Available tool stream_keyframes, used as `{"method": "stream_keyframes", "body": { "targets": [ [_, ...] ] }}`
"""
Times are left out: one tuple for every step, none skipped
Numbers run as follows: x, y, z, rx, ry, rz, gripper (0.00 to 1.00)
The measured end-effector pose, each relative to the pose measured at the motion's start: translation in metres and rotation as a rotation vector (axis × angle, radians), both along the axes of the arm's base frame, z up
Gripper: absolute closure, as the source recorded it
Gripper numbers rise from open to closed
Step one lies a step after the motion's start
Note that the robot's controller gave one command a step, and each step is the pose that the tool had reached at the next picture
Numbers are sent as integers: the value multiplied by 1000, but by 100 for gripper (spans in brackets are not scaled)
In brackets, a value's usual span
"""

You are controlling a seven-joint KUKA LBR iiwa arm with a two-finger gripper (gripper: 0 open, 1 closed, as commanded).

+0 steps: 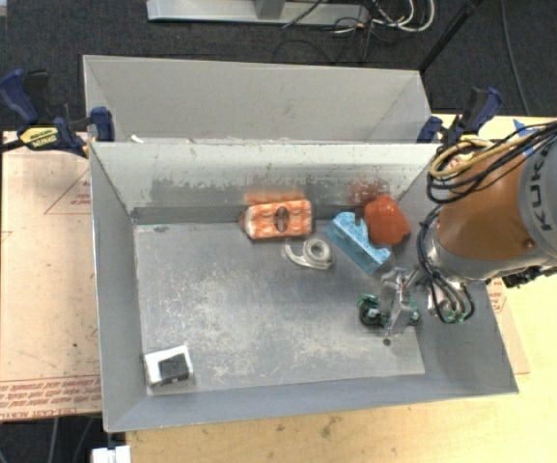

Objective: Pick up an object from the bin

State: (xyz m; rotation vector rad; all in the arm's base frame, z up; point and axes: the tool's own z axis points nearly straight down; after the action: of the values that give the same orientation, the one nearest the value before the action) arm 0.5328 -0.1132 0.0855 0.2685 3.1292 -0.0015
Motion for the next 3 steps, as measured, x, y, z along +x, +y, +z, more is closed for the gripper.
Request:
{"method": "stream_keyframes", "body": {
  "targets": [
    [2,1,0,0,-3,2,100],
    [7,0,46,3,5,-2,100],
    [5,13,106,2,3,-8,100]
  ]
}}
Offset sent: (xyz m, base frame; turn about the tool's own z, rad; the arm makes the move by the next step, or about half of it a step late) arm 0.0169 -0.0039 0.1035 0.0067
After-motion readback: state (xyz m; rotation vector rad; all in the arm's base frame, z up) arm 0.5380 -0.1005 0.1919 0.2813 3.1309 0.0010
